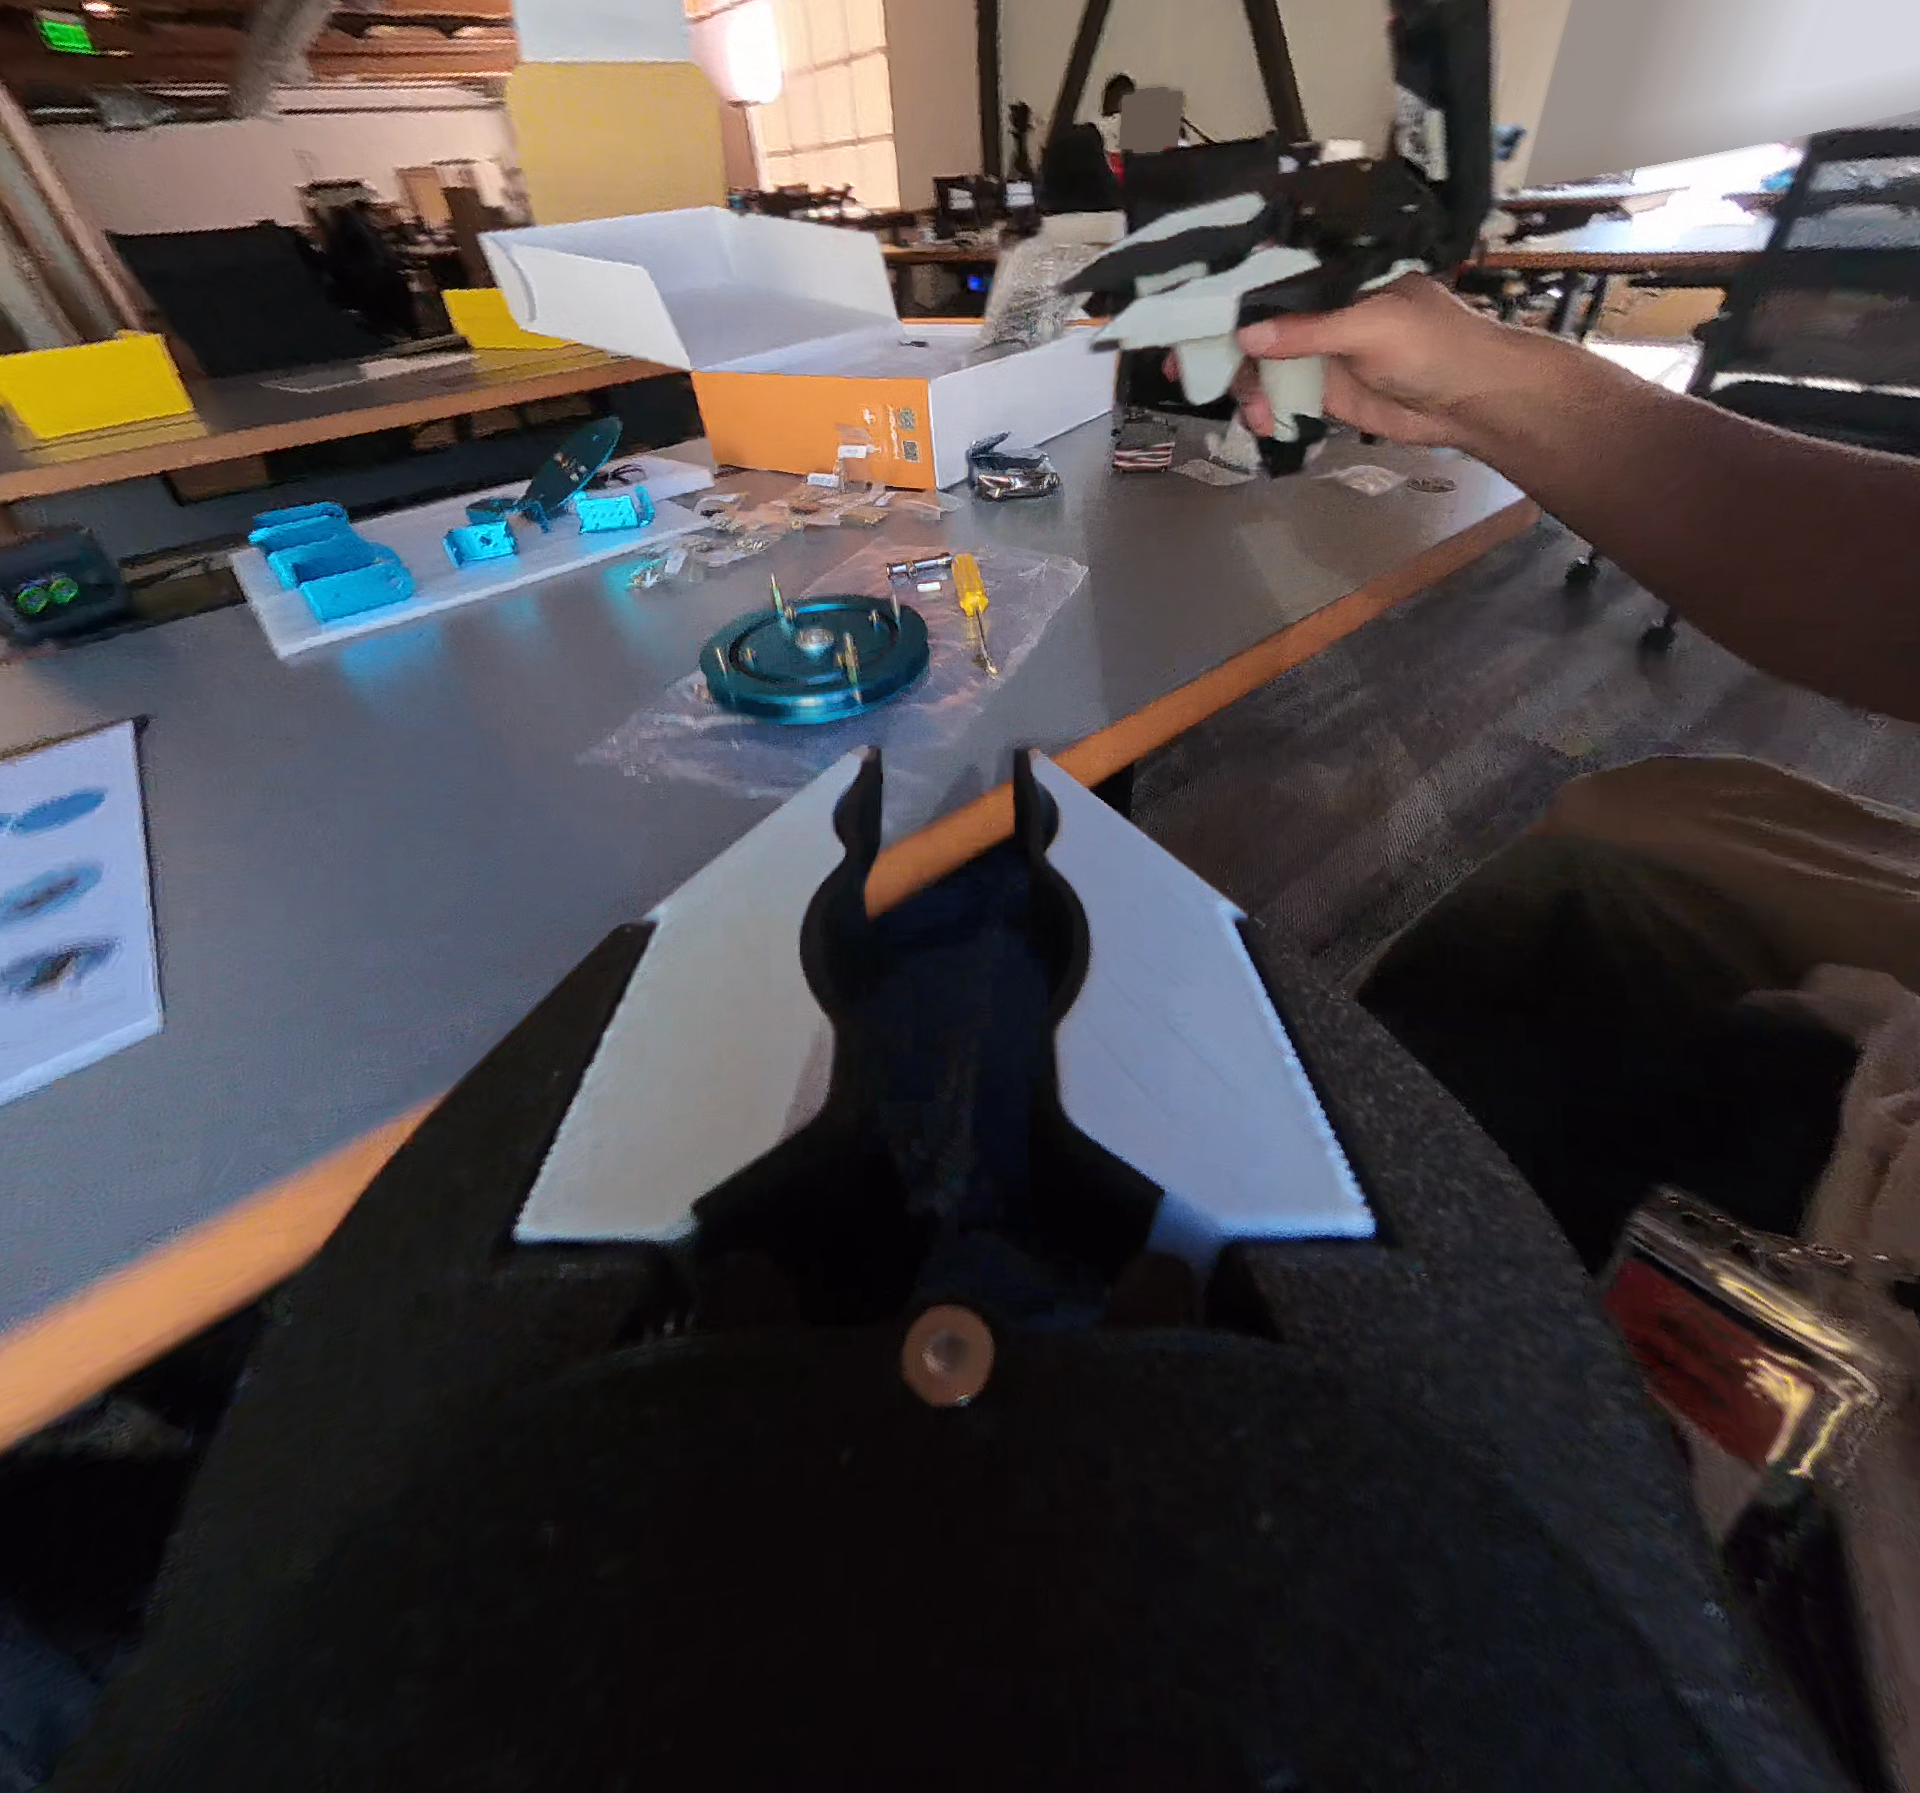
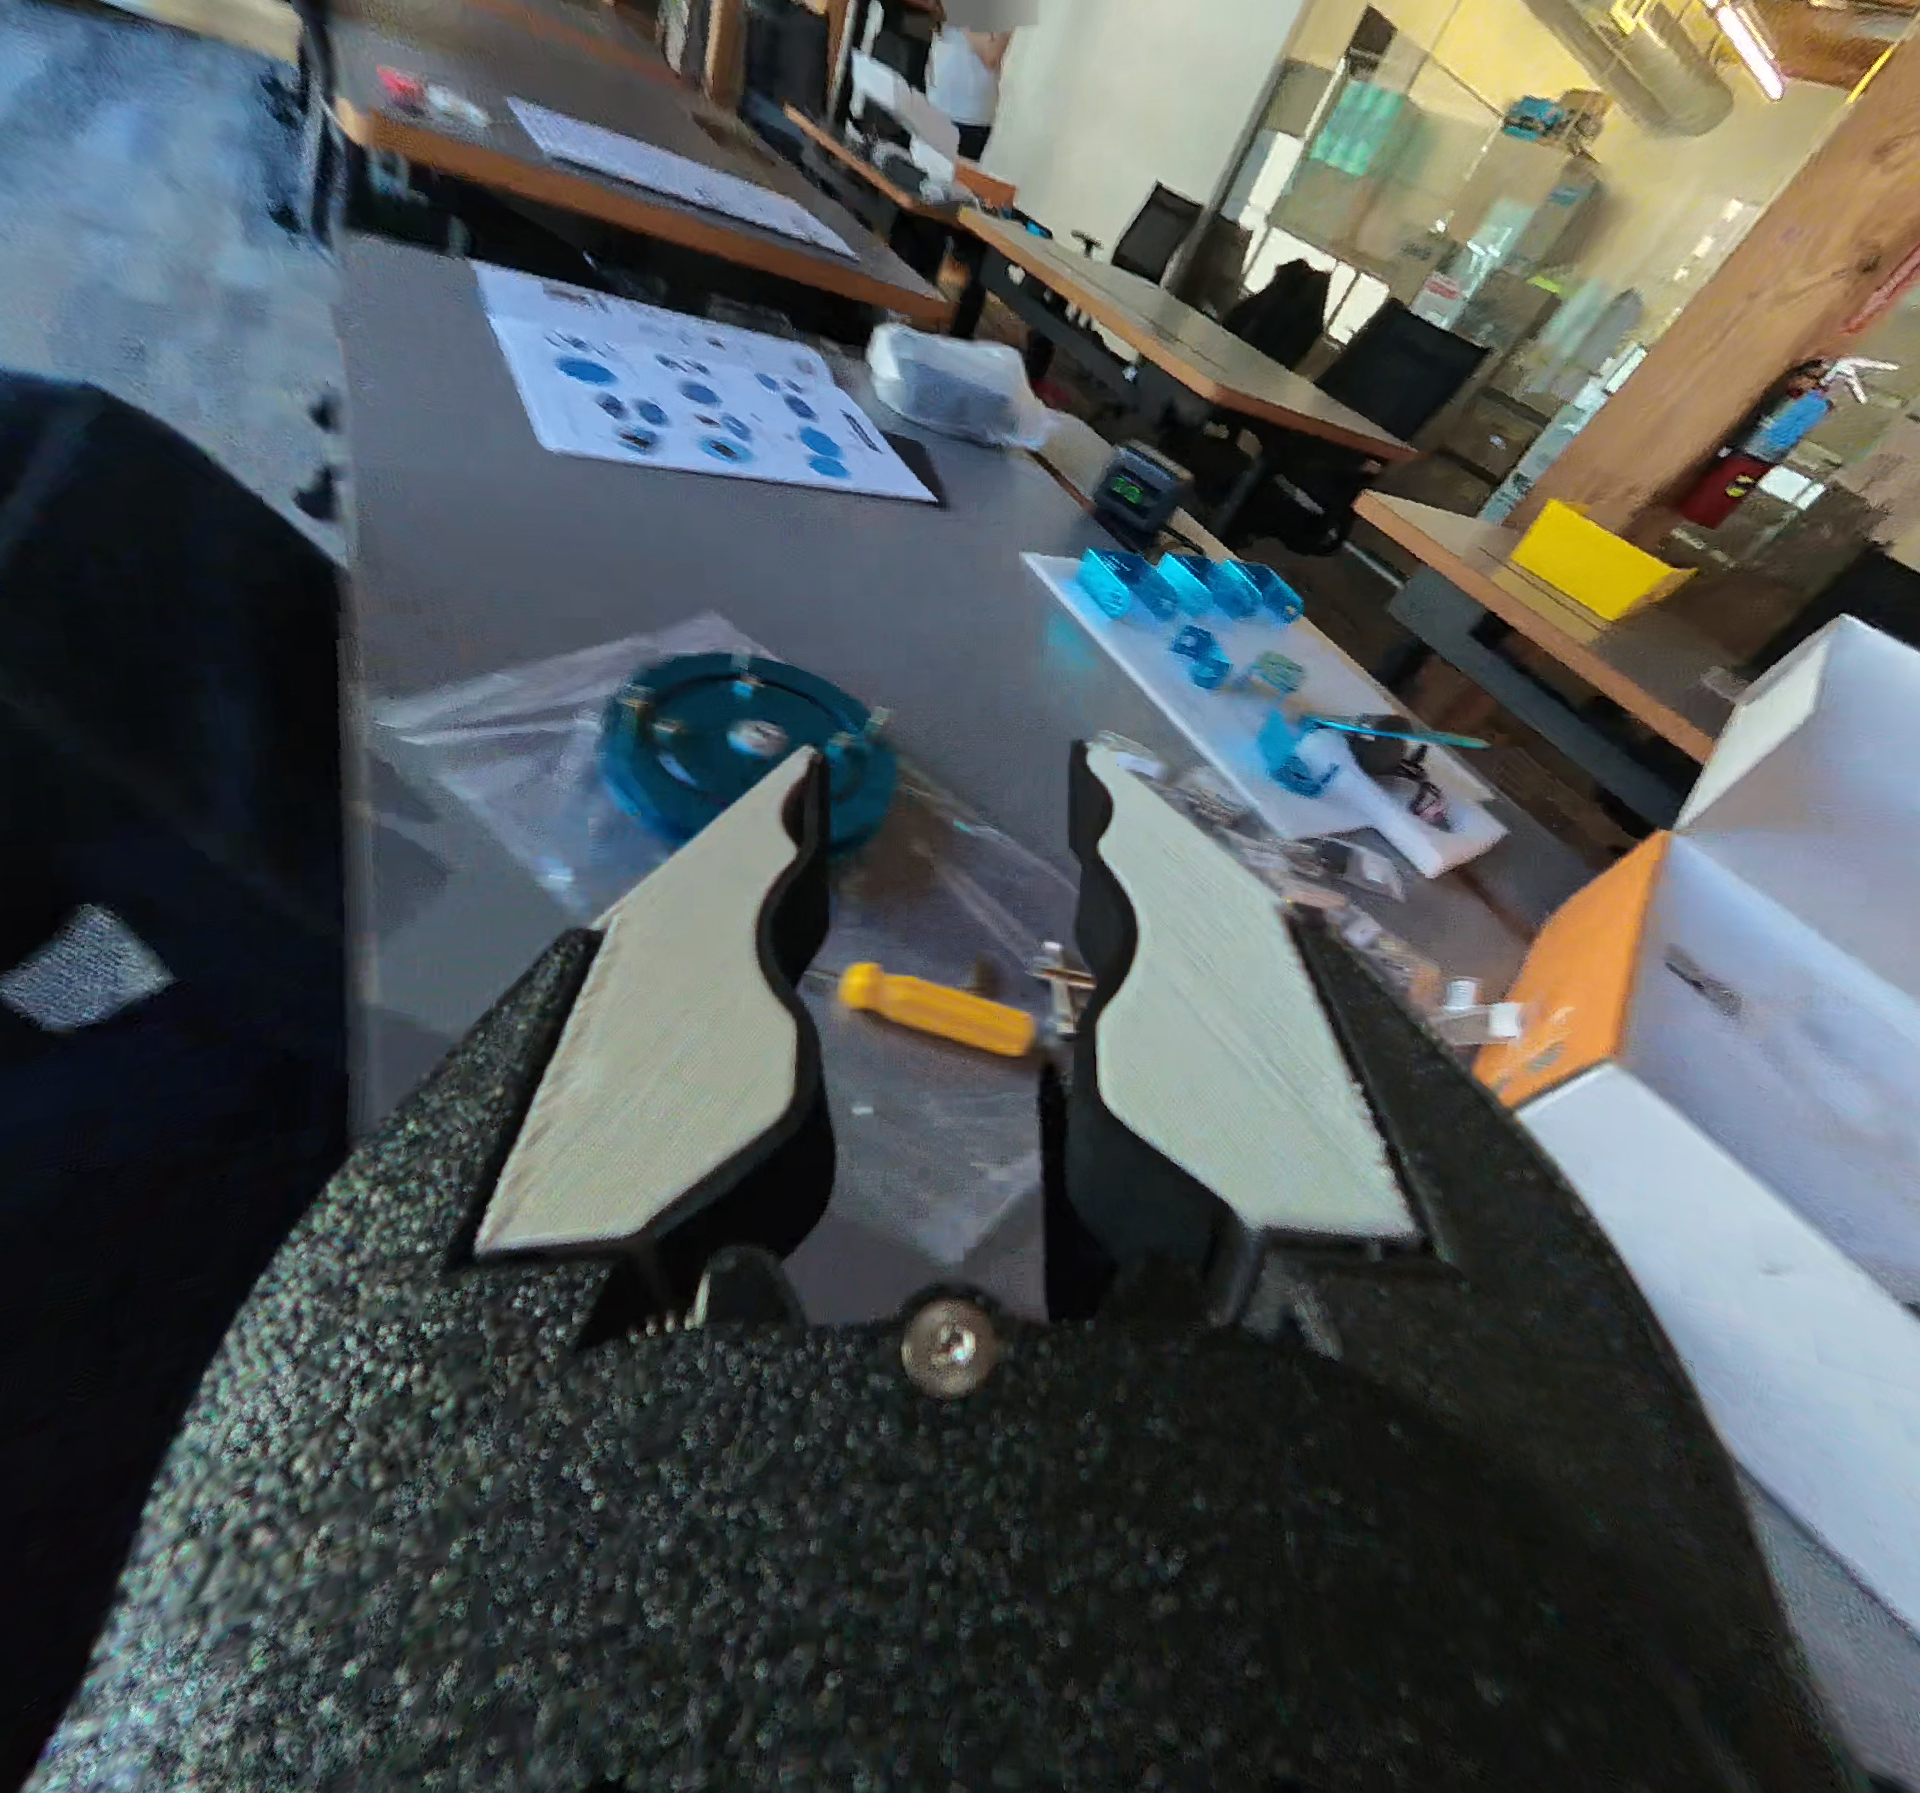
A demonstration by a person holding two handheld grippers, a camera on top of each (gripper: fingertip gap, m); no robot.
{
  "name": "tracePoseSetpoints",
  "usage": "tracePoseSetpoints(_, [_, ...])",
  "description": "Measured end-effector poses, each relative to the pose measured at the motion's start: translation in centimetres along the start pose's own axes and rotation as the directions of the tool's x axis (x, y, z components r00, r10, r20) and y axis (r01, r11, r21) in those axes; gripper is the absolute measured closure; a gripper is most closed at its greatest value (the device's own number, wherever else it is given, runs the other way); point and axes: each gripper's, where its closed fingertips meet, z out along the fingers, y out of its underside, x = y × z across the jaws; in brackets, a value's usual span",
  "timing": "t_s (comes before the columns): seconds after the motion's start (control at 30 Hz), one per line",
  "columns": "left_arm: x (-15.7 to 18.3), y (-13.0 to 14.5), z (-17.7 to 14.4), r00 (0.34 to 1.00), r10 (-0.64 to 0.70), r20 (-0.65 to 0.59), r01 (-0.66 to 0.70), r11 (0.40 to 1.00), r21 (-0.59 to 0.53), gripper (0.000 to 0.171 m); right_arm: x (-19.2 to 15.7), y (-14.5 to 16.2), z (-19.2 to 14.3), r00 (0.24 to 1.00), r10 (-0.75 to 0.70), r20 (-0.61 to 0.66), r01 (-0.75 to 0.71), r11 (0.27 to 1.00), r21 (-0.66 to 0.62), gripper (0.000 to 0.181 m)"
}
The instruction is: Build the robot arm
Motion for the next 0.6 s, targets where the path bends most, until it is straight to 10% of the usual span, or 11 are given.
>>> tracePoseSetpoints(0.1, [-4.6, -2.3, 5.6, 0.985, 0.091, -0.149, -0.096, 0.995, -0.026, 0.145, 5.2, 3.9, 4.8, 0.998, 0.002, 0.059, 0.006, 0.99, -0.143, 0.139])
tracePoseSetpoints(0.37, [-21.0, -3.0, 27.1, 0.956, 0.106, -0.275, -0.146, 0.981, -0.13, 0.142, 4.8, 10.4, 11.8, 0.898, 0.175, 0.404, -0.021, 0.934, -0.358, 0.148])
tracePoseSetpoints(0.6, [-24.9, 0.6, 30.8, 0.975, 0.103, -0.198, -0.105, 0.994, 0.0, 0.147, 3.7, 10.5, 10.1, 0.924, 0.243, 0.296, -0.115, 0.913, -0.391, 0.157])
